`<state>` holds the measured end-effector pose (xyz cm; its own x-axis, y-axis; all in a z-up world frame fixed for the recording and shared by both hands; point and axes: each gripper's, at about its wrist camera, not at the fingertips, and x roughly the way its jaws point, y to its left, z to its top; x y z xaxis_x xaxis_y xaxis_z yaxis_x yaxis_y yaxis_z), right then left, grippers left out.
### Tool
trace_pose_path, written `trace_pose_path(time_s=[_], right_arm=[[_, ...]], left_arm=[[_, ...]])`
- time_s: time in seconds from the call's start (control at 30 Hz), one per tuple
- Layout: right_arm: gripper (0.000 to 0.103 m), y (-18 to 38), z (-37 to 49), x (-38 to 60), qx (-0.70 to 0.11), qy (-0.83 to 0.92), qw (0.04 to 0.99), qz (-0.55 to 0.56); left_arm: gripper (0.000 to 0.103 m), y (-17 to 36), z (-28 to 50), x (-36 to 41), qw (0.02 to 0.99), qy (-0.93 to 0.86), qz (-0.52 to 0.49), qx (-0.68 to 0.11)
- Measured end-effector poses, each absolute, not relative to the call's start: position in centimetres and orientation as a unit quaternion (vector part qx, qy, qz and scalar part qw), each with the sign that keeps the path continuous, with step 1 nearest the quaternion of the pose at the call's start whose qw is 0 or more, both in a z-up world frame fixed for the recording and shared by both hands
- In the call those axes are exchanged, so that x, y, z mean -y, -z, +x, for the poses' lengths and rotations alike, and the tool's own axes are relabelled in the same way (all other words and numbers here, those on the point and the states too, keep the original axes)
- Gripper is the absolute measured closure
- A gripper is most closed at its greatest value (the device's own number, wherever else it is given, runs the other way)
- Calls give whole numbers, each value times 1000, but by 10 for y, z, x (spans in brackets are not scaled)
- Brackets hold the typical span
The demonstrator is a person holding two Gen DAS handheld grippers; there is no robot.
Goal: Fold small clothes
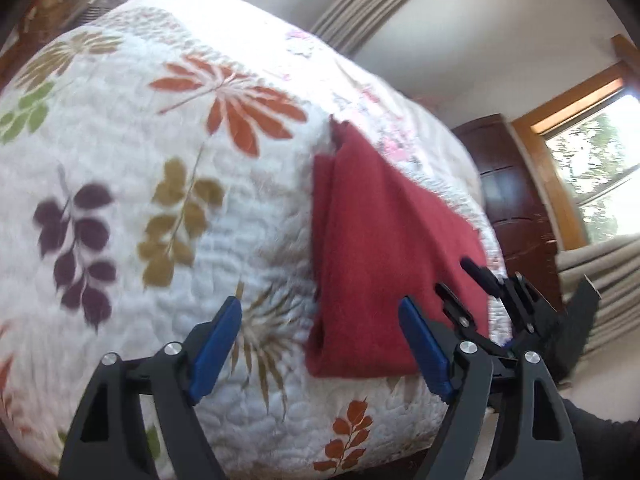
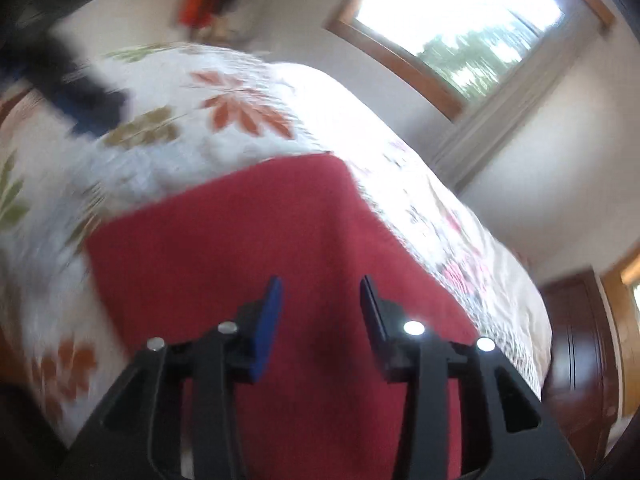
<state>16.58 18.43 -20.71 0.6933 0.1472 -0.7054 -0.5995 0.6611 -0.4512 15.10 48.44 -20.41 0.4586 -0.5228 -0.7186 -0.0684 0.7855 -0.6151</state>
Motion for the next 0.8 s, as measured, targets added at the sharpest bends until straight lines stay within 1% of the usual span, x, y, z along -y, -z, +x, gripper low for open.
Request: trace_pose_path(time_s=[0.1,0.13,0.17,0.2,0.23,0.27,0.3,0.33,0.37,0.4,0.47,0.5,0.6,0.7,0.8], right_arm=[[63,225,165,-204,-342,-225,840,-356],[68,243,152,-216,-350,-245,819,-383],[75,253,139,-223,-342,-251,809,-406],[92,258,122,-231,-329,-254,800,-433],[95,256,114,-233,-331,-258,798,-433],[91,248,108,-235,-336,-265,802,-417],[65,237,102,-233,-337,-262,814,-394],[44,232,98,-231,-334,-251,824,-383],[41,230,95,-231,-336,-242,829,-375],[42,232,91,-228,-347,-237,828,-372],[43,240,80,-227,-369,-236,811,-387],[43,239,72,-227,-359,-233,811,-399],[36,237,51,-224,-327,-224,806,-440],[36,252,41,-231,-306,-220,785,-491],[36,267,41,-242,-297,-211,775,-517]], left_arm=[[20,209,169,-487,785,176,-314,-505],[20,212,176,-491,778,189,-324,-504],[20,212,180,-493,773,198,-331,-505],[20,215,185,-496,766,206,-338,-506],[20,216,191,-499,761,213,-343,-508],[20,216,195,-502,756,220,-348,-509],[20,217,200,-503,752,228,-353,-508],[20,217,206,-504,748,238,-357,-507],[20,216,209,-504,746,244,-357,-507],[19,215,213,-503,743,251,-357,-507],[16,217,221,-501,735,259,-368,-507],[16,221,225,-501,727,262,-378,-509],[16,238,241,-501,689,260,-420,-530],[16,254,257,-502,647,263,-462,-546],[15,265,272,-492,613,278,-476,-566]])
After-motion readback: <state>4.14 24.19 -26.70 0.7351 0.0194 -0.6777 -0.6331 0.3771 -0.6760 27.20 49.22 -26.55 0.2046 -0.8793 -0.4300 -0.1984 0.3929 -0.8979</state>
